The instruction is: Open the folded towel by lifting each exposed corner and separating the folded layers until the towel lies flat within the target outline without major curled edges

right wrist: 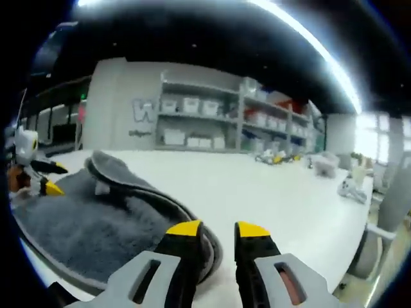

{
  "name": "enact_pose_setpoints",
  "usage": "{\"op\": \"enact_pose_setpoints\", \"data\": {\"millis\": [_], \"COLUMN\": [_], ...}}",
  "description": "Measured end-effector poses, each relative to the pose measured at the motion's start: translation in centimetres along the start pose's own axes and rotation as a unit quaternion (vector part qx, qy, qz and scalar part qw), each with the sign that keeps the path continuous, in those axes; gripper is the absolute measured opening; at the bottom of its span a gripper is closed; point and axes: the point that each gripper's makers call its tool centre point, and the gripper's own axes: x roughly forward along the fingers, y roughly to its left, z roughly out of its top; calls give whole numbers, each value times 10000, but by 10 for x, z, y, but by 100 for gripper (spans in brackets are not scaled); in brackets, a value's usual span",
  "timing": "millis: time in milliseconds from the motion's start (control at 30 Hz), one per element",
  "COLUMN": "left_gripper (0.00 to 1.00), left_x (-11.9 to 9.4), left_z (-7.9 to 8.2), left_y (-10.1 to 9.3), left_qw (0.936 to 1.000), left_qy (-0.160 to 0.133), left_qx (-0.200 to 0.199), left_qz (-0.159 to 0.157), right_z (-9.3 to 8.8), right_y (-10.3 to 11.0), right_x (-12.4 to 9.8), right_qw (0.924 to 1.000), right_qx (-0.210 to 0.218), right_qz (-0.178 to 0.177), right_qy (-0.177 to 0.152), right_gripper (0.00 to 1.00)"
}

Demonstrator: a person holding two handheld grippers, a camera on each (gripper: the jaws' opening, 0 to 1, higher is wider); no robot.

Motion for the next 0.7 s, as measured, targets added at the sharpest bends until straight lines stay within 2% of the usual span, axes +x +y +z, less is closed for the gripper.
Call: {"op": "enact_pose_setpoints", "data": {"millis": [100, 167, 233, 367, 500, 567, 633, 700], "left_gripper": [66, 65, 65, 64, 64, 64, 64, 64], "left_x": [0, 0, -1, -1, 0, 0, 0, 0], "left_z": [0, 0, 0, 0, 1, 0, 0, 0], "left_y": [0, -1, -1, -3, -1, 0, 0, 0], "left_qw": [10000, 10000, 10000, 10000, 9999, 10000, 10000, 10000], "left_qy": [-1, -2, 2, 6, 14, 12, 14, 16], "left_qx": [-15, -12, 1, 78, 106, 75, 63, 67], "left_qz": [-7, -10, -9, 5, 5, 3, -2, -6], "right_z": [12, 16, 20, 16, 13, 15, 20, 23], "right_y": [16, 33, 45, 57, 77, 83, 90, 95], "right_x": [2, 2, 5, 10, 13, 15, 16, 19], "right_qw": [9975, 9936, 9889, 9833, 9688, 9599, 9496, 9467], "right_qx": [-573, -742, -985, -1246, -1647, -2011, -2350, -2406], "right_qz": [370, 826, 1087, 1320, 1852, 1950, 2066, 2130], "right_qy": [-165, -182, -223, -103, -17, -78, -202, -219], "right_gripper": [8, 6, 4, 1, 6, 10, 8, 6]}}
